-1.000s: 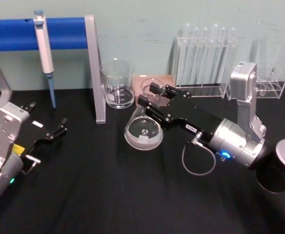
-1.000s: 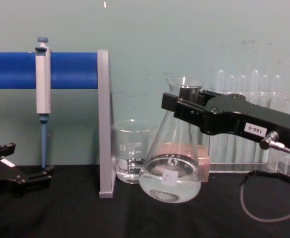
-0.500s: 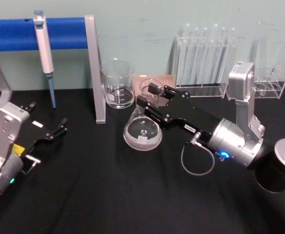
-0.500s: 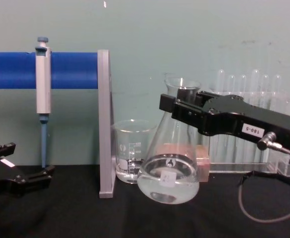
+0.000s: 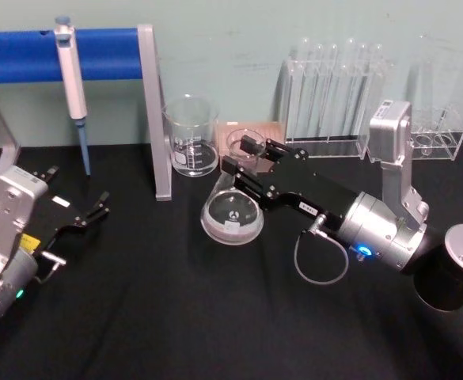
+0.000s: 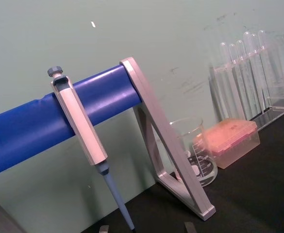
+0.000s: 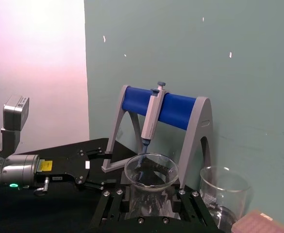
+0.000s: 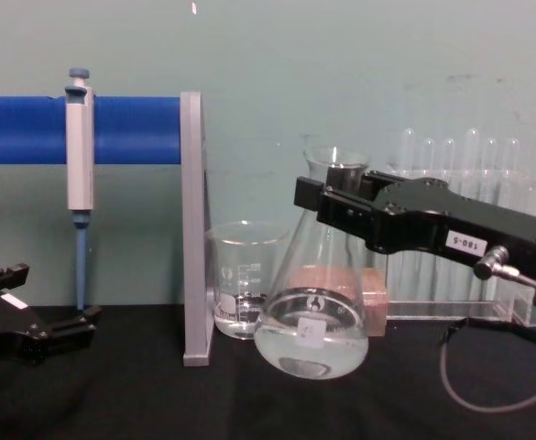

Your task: Grasp the erlenmeyer flask with one hand, shake it three times, then place it back.

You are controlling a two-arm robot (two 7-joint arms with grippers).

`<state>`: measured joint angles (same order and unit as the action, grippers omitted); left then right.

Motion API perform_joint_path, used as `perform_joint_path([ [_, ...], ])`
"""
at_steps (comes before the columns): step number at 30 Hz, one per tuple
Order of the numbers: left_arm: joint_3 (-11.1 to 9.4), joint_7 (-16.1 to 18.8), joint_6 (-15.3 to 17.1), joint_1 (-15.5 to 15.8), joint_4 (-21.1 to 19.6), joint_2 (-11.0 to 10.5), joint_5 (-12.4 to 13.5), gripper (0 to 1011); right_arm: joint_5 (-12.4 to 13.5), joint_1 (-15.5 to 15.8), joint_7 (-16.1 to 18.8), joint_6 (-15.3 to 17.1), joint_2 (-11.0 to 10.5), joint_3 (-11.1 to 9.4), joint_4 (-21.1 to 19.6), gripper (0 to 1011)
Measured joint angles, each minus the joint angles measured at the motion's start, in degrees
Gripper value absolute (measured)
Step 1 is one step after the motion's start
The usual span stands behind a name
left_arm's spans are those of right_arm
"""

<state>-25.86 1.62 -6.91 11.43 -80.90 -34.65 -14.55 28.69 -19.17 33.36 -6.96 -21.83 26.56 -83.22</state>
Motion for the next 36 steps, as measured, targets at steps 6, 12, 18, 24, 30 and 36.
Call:
perform_joint_path([
  [6,0.00,0.00,0.00,0.00,0.00,0.00,0.00,1001,-0.01,-0.14,0.11,0.00,-0.11,0.21,0.36,453],
  [12,0.00,0.00,0.00,0.00,0.00,0.00,0.00,1001,-0.07,-0.54,0.67,-0.04,-0.12,0.62,1.30,453],
  [18,0.00,0.00,0.00,0.00,0.00,0.00,0.00,1001,-0.29,-1.02,1.20,-0.02,0.02,1.22,2.71,453],
  [24,0.00,0.00,0.00,0.00,0.00,0.00,0.00,1001,-0.52,-1.31,1.57,0.07,0.15,1.68,3.91,453],
  [30,0.00,0.00,0.00,0.00,0.00,0.00,0.00,1001,-0.65,-1.37,1.84,0.17,0.24,1.97,4.95,453],
  [36,0.00,0.00,0.00,0.00,0.00,0.00,0.00,1001,-0.79,-1.38,2.18,0.23,0.31,2.27,5.99,453],
])
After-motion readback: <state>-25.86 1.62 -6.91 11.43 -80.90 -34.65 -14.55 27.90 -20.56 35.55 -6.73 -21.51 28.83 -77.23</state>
